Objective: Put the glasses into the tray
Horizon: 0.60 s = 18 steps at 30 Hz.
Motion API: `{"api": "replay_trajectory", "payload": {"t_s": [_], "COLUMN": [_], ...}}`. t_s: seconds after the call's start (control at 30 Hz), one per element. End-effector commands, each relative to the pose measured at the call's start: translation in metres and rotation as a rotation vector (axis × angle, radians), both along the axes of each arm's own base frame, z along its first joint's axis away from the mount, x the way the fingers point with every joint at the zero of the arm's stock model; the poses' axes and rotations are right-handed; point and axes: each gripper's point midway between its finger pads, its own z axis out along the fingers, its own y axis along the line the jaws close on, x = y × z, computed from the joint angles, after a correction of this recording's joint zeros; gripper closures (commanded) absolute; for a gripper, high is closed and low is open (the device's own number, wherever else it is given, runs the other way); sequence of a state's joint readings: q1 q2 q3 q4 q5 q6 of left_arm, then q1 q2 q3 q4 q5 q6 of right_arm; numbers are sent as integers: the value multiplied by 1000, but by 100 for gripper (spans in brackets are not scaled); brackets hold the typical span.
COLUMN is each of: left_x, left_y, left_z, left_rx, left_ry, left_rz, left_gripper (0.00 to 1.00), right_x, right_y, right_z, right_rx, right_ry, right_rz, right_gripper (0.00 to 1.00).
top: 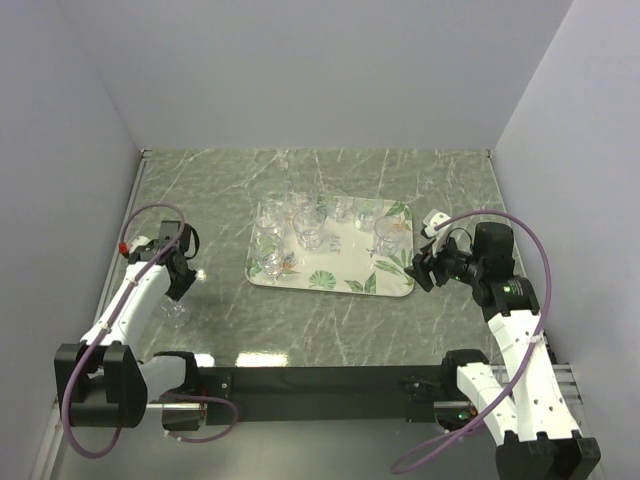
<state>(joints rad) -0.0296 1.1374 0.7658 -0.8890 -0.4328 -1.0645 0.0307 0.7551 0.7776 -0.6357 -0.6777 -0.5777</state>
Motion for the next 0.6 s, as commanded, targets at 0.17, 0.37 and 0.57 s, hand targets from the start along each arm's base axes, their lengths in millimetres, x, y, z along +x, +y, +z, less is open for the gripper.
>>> {"api": "replay_trajectory", "payload": {"t_s": [0.17,0.37,0.57], "left_x": [15,42,57], "left_y": [-4,-38,-96], "left_z": [19,73,137], "left_rx": [-36,-102,-185], "left_ry": [-91,-307,-598], "left_rz": [-59,-382,-826], "left_gripper": [94,100,100], "right_x": [-1,-2,-1], "right_y": [0,0,0], "right_z": [6,7,8], "right_rx": [14,16,17], "right_ry": [-36,-39,-44], "right_rz": [7,11,7], "right_gripper": [30,30,30]}}
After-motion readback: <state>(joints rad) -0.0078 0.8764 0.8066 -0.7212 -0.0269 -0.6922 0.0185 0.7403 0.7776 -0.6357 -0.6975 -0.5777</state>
